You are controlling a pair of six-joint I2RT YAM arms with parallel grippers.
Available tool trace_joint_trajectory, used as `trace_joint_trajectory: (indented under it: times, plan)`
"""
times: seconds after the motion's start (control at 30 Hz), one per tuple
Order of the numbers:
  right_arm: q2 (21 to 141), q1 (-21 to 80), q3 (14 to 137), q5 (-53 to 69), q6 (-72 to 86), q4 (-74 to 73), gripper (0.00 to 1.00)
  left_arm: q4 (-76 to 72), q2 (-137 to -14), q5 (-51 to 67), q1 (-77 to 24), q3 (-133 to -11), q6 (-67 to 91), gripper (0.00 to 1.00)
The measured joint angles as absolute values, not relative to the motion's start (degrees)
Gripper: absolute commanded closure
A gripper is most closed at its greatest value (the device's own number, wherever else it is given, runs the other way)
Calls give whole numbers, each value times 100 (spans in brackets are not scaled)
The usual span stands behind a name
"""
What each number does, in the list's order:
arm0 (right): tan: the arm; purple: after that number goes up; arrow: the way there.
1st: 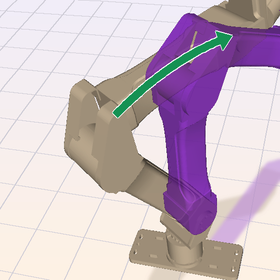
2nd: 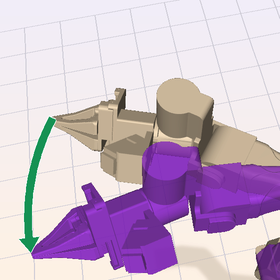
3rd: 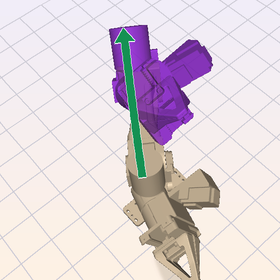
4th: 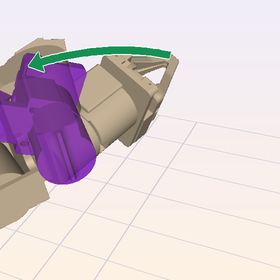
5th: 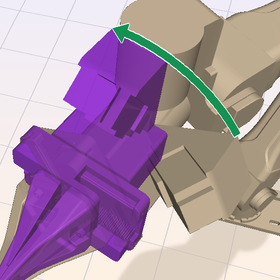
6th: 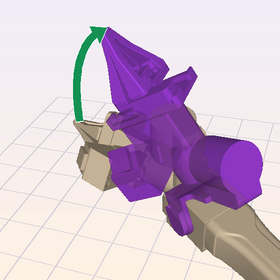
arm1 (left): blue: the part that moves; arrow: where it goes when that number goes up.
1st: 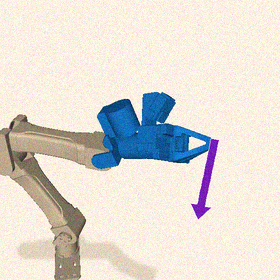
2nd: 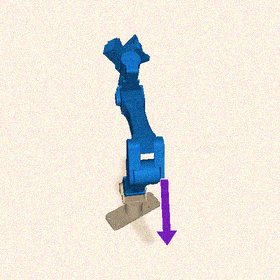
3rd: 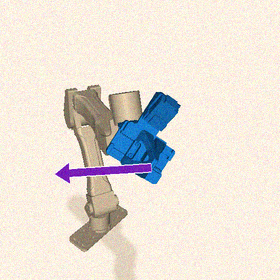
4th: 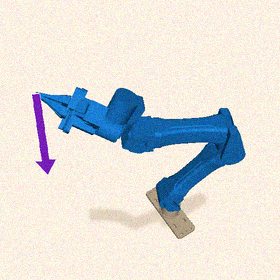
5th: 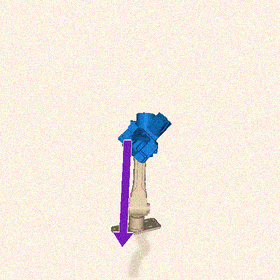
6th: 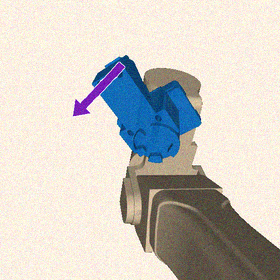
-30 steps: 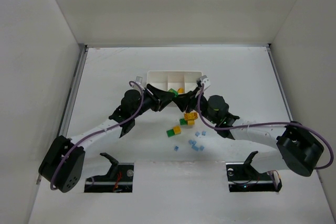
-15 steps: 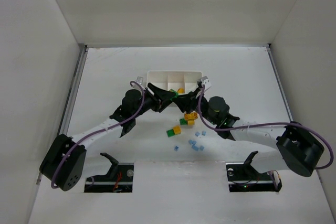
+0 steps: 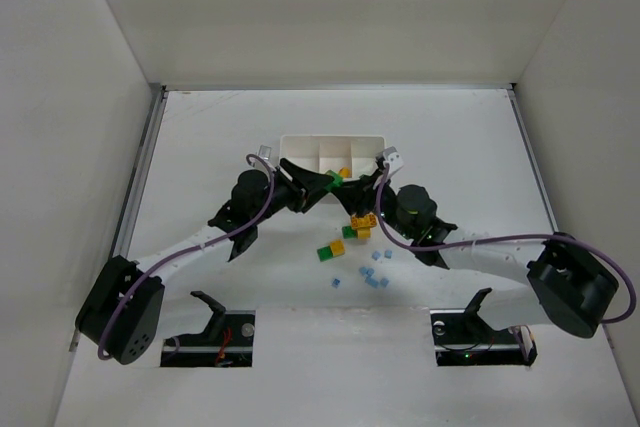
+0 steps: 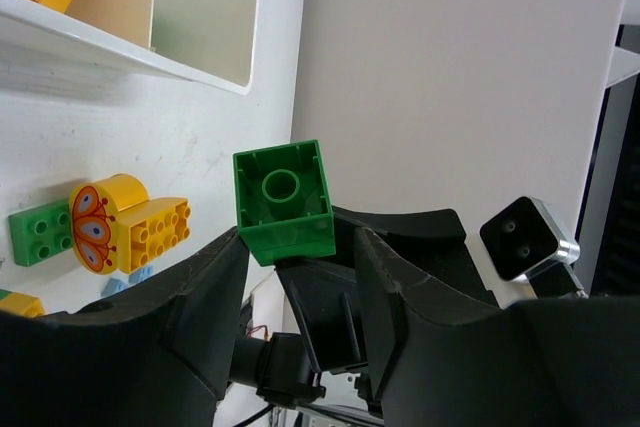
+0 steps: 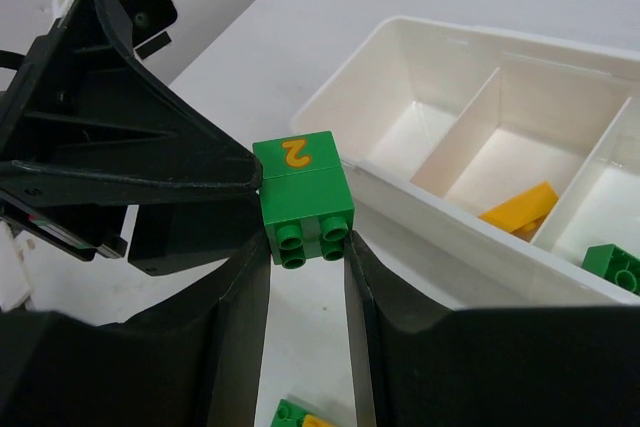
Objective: Sort the legos into containers by color
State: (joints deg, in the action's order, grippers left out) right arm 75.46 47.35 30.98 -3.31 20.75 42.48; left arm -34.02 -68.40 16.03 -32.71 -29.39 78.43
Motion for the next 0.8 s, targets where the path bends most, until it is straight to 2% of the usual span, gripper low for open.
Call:
trace_joint_trajectory:
  times: [0.8]
  plan:
    - [7472, 4950, 3103, -687, 1664, 3955, 68, -3404, -7004, 1455, -3175, -2939, 7826, 58]
